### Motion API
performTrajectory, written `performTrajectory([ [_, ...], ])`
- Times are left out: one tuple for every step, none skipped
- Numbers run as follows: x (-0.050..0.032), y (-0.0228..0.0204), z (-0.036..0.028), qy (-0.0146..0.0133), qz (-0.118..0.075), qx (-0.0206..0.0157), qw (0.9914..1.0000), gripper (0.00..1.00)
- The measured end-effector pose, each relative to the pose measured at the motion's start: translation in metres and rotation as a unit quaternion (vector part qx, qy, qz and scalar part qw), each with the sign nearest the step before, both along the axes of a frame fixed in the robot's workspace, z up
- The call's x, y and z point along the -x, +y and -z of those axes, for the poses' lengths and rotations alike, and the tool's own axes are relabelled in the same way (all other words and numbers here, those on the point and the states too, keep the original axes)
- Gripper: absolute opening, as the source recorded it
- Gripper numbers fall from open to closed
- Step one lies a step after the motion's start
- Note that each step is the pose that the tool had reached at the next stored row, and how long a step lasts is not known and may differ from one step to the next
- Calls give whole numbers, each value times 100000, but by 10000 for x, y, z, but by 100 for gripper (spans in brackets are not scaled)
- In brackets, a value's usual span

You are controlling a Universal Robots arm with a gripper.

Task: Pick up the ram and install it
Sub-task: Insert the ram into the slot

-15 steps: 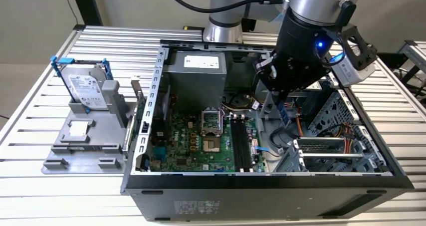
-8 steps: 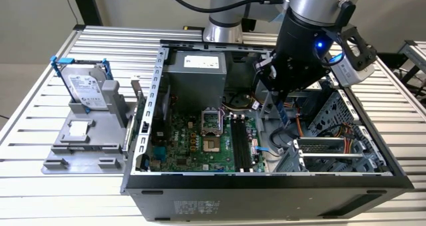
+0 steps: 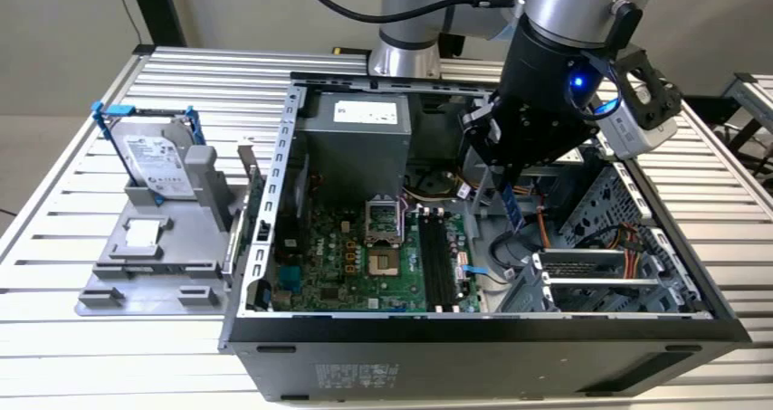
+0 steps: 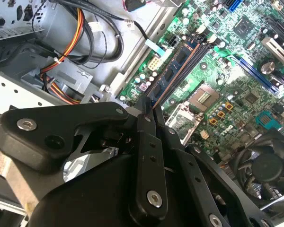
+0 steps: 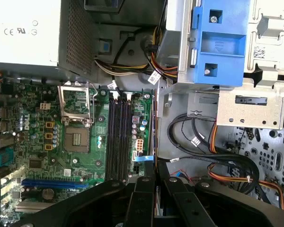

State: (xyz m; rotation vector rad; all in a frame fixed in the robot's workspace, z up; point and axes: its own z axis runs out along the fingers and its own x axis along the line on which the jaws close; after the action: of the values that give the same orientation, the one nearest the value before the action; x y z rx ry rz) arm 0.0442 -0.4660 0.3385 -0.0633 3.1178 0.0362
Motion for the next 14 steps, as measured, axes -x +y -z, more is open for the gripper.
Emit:
performTrajectory([
  [1,0,1,1,96,-1,100000,0],
  [1,0,1,0,115,1,100000,0],
  [1,0,1,1,132,0,100000,0],
  [1,0,1,0,147,2,100000,0],
  [1,0,1,2,162,3,100000,0],
  [2,0,1,1,178,3,100000,0],
  [1,0,1,-1,178,2,100000,0],
  [1,0,4,-1,180,-3,100000,0],
  [1,0,8,-2,180,-17,100000,0],
  [1,0,12,-3,179,-10,100000,0],
  [1,0,16,0,178,1,100000,0],
  [1,0,22,-2,181,-4,100000,0],
  [1,0,26,0,183,-1,100000,0],
  [1,1,31,-2,187,2,100000,0],
])
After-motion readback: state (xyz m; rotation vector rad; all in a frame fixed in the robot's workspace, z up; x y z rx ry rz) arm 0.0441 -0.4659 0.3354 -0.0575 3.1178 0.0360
